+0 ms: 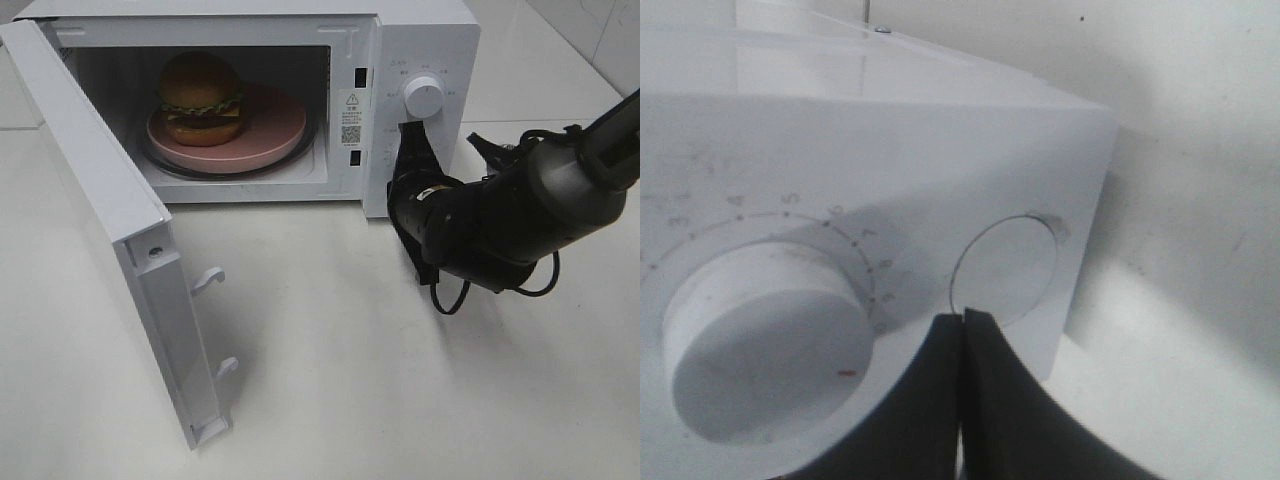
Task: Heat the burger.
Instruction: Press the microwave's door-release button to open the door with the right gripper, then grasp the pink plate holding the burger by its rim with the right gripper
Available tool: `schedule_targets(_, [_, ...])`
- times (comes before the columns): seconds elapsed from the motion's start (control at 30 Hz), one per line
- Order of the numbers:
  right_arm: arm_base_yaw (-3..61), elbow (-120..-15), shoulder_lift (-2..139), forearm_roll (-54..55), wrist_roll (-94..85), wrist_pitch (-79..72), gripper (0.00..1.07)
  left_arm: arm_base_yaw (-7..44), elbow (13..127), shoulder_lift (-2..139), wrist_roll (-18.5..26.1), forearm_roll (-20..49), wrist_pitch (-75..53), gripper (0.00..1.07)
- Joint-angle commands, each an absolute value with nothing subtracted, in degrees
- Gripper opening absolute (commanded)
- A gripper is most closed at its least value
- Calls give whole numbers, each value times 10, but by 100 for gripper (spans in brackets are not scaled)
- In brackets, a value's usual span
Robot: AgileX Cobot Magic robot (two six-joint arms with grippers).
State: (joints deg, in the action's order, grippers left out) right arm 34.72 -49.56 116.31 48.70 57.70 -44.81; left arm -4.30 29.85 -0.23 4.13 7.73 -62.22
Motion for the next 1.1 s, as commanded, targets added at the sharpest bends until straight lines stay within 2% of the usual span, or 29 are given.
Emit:
schedule_targets(0.03, [347, -472, 1137, 506, 511, -430, 1, -42, 297, -6, 41, 78, -615, 100])
schedule_targets(0.43, [341, -418, 1047, 492, 269, -284, 1, -42, 297, -6, 41, 78, -615, 100])
schedule_targets(0.5, [318, -418, 1012, 432, 192, -189, 2, -42, 297, -6, 41, 78, -615, 100])
schedule_targets(0.63, [303, -419, 988, 368, 162, -114, 2, -42, 297, -6, 41, 78, -615, 100])
schedule_targets(0.7, [291, -419, 964, 300, 158, -49, 2, -42, 297, -6, 41, 78, -615, 100])
schedule_targets(0.8, [286, -419, 943, 238, 158, 10, 2, -42, 297, -6, 41, 78, -615, 100])
schedule_targets(0.9, [286, -419, 936, 222, 158, 26, 2, -42, 297, -6, 41, 78, -615, 100])
schedule_targets(0.97, [286, -419, 908, 146, 156, 103, 3, -42, 297, -6, 41, 78, -615, 100])
schedule_targets(1.1, [286, -419, 891, 102, 131, 155, 4, -42, 297, -6, 41, 78, -615, 100])
